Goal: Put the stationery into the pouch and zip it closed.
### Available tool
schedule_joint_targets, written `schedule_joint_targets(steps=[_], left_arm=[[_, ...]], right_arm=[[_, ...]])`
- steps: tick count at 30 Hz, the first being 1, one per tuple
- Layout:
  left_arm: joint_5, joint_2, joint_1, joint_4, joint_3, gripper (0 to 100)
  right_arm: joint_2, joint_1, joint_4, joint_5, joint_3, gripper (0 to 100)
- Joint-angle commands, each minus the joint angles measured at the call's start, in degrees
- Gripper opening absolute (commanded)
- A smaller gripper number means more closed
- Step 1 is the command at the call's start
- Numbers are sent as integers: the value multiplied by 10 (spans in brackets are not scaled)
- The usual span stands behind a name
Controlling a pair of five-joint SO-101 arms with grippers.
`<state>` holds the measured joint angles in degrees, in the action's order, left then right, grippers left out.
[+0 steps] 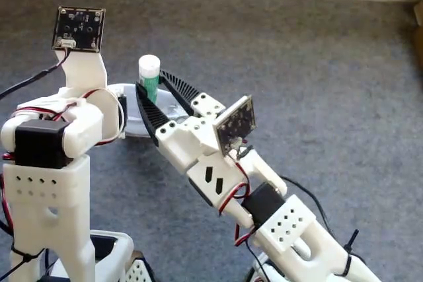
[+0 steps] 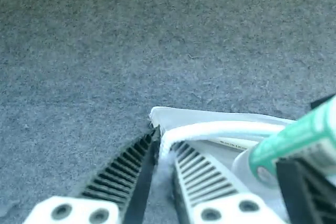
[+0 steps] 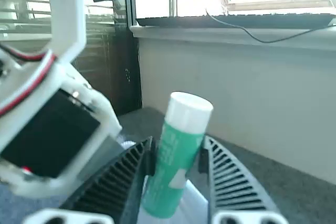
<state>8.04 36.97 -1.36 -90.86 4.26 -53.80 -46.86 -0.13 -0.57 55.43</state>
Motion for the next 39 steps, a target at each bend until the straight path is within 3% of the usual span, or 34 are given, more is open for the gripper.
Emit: schedule_joint_targets(steps=[1,17,28,33,39], left_arm=[[3,3,8,4,-14,7],[3,3,8,5,-13,7],[4,3,7,5,-13,7],[4,3,7,5,-13,7],[3,4,7,5,-6,7]], right_arm=[[-5,7,53,7,-8,235],[-160,-4,203,7,-11,241],[-203,-5,477,-3,-145,241],[-203,-11,561,-63,-157,241],[-200,-47,573,-62,-150,241]])
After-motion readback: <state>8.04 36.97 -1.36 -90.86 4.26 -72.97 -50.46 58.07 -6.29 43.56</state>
